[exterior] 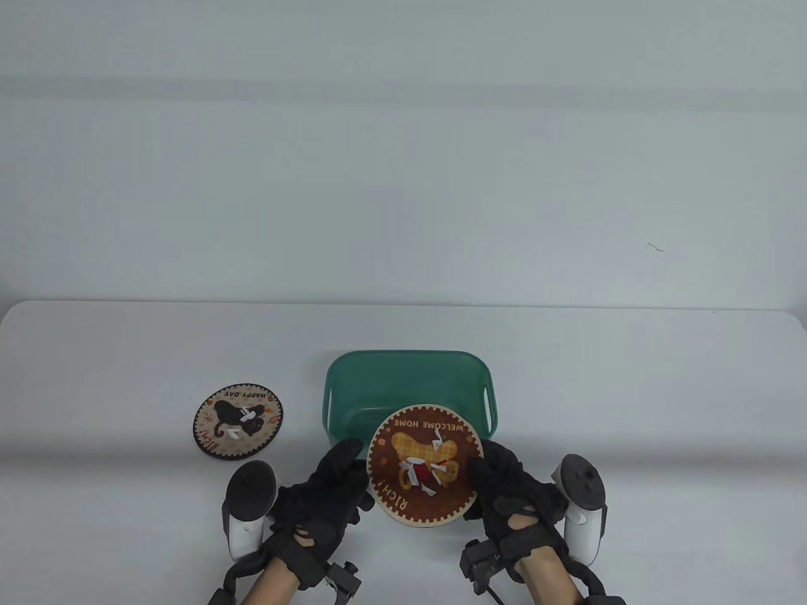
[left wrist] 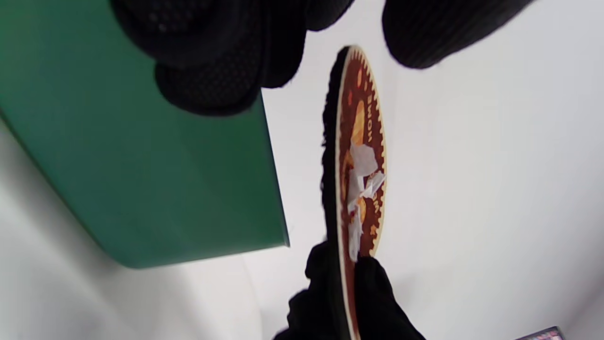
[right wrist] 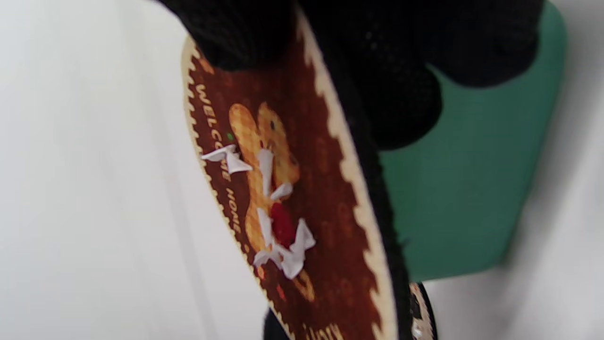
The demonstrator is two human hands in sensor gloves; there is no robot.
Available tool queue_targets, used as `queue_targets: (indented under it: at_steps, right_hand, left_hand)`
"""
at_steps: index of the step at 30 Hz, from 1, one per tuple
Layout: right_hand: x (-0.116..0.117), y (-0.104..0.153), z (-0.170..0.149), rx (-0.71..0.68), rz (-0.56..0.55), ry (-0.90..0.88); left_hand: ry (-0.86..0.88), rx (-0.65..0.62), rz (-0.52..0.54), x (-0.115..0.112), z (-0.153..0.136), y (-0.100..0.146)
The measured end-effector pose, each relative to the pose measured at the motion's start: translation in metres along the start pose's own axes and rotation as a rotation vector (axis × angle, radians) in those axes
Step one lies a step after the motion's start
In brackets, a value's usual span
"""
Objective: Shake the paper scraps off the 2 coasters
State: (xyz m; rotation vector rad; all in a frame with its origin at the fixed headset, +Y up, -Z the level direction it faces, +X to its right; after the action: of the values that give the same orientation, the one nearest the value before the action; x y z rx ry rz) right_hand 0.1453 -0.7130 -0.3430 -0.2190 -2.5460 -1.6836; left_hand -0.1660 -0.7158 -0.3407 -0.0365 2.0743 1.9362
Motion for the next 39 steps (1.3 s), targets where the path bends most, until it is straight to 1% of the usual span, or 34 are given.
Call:
queue_targets:
  at_steps: [4, 8, 10, 12, 14, 17, 19, 21, 23, 25, 27, 29, 32, 33, 35, 39]
  right_hand:
    - [0.007, -0.002, -0.004, 0.015, 0.023, 0.016]
    - [0.006, -0.007, 0.003, 0.011, 0.022, 0.067]
    - [0.005, -0.011, 0.015, -0.009, 0.025, 0.091]
    - [0.005, -0.015, 0.033, -0.042, 0.013, 0.142]
    - [0.007, -0.019, 0.06, -0.097, -0.006, 0.213]
    - [0.011, -0.025, 0.099, -0.184, -0.008, 0.296]
    - [0.012, -0.027, 0.118, -0.228, -0.037, 0.338]
    - [0.013, -0.031, 0.132, -0.262, -0.073, 0.375]
    - [0.014, -0.036, 0.14, -0.27, -0.096, 0.411]
    - [0.013, -0.043, 0.14, -0.272, -0.123, 0.447]
    - [0.012, -0.05, 0.137, -0.266, -0.152, 0.488]
    - [0.012, -0.06, 0.13, -0.247, -0.18, 0.579]
    - [0.015, -0.075, 0.121, -0.175, -0.217, 0.834]
    - [0.015, -0.078, 0.12, -0.164, -0.23, 0.876]
    - [0.017, -0.083, 0.117, -0.152, -0.236, 0.91]
    - [0.019, -0.088, 0.113, -0.15, -0.227, 0.912]
  left_hand:
    - [-0.026, 0.02, 0.013, -0.001, 0.0, -0.002]
    - [-0.015, 0.036, 0.037, 0.004, 0.007, -0.007]
    - [-0.01, 0.033, 0.058, 0.009, 0.016, -0.012]
    - [-0.016, 0.013, 0.069, 0.015, 0.031, -0.018]
    - [-0.069, -0.008, 0.111, 0.025, 0.054, -0.025]
    - [-0.122, -0.027, 0.145, 0.037, 0.082, -0.035]
    - [-0.136, -0.04, 0.171, 0.045, 0.1, -0.043]
    - [-0.142, -0.044, 0.192, 0.049, 0.111, -0.048]
    - [-0.153, -0.04, 0.209, 0.052, 0.118, -0.055]
    - [-0.181, -0.02, 0.221, 0.054, 0.119, -0.062]
    - [-0.208, 0.01, 0.226, 0.053, 0.114, -0.07]
    - [-0.22, 0.043, 0.229, 0.052, 0.105, -0.078]
    - [-0.266, 0.089, 0.218, 0.047, 0.089, -0.089]
    - [-0.28, 0.095, 0.215, 0.046, 0.086, -0.091]
    - [-0.303, 0.104, 0.217, 0.045, 0.082, -0.094]
    - [-0.301, 0.113, 0.226, 0.048, 0.08, -0.097]
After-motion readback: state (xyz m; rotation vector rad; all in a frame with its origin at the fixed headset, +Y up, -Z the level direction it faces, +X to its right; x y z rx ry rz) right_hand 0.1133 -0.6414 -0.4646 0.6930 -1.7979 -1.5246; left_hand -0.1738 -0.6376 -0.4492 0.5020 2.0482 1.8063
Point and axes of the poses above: the tracker on the back of each hand, its own z axis roughly to the thumb side, its own y axis roughly from the fingertips to the wrist, x = y × z, the point moved 1 cm from there along -y, roughly from the wrist to the fingertips, and after that the axes turned 14 degrees about x, right-handed, at the moved point
